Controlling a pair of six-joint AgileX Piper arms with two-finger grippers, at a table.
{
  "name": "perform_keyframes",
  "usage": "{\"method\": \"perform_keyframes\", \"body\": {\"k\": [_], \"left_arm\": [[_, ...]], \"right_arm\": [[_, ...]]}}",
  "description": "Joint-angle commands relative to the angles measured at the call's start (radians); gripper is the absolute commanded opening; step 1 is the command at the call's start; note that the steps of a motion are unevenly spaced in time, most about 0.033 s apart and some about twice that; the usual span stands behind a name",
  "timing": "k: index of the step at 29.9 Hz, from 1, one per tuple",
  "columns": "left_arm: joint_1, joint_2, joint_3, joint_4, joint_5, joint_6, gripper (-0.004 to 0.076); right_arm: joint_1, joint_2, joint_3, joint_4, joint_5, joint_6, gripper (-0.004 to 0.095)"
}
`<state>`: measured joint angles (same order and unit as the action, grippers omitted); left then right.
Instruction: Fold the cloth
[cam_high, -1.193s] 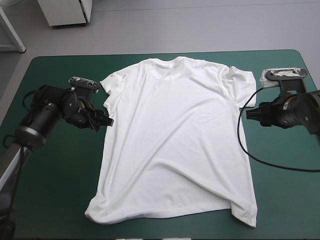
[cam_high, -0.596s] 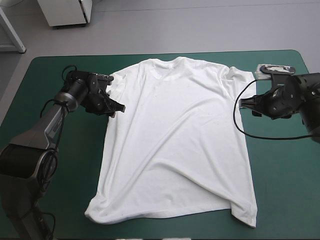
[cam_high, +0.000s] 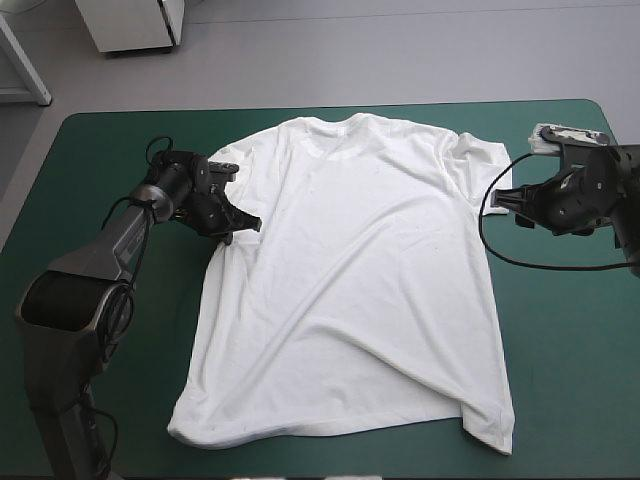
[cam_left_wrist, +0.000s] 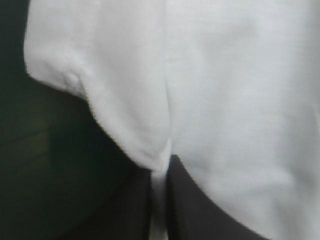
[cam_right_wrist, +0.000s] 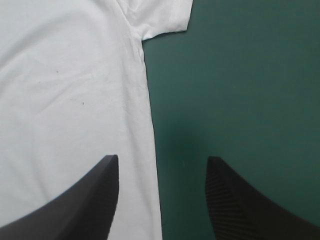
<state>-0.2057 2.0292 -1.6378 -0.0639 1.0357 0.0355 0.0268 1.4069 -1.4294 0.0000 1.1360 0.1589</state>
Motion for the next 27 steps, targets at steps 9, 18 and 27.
{"method": "perform_keyframes", "body": {"k": [9,18,27], "left_arm": [[-0.002,-0.021,-0.013,-0.033,-0.026,-0.008,-0.0009],[-0.002,-0.021,-0.013,-0.079,-0.052,0.018,-0.0009],[-0.002,-0.021,-0.013,-0.093,-0.079,0.018,-0.0009]], "right_arm": [[-0.098,0.187,-0.046,0.136,-0.072,-0.097,0.0494],[-0.044,0.38,-0.183,0.154,-0.069,-0.146,0.0493],[0.021,0.507,-0.238,0.078,-0.059,-0.142,0.0487]]}}
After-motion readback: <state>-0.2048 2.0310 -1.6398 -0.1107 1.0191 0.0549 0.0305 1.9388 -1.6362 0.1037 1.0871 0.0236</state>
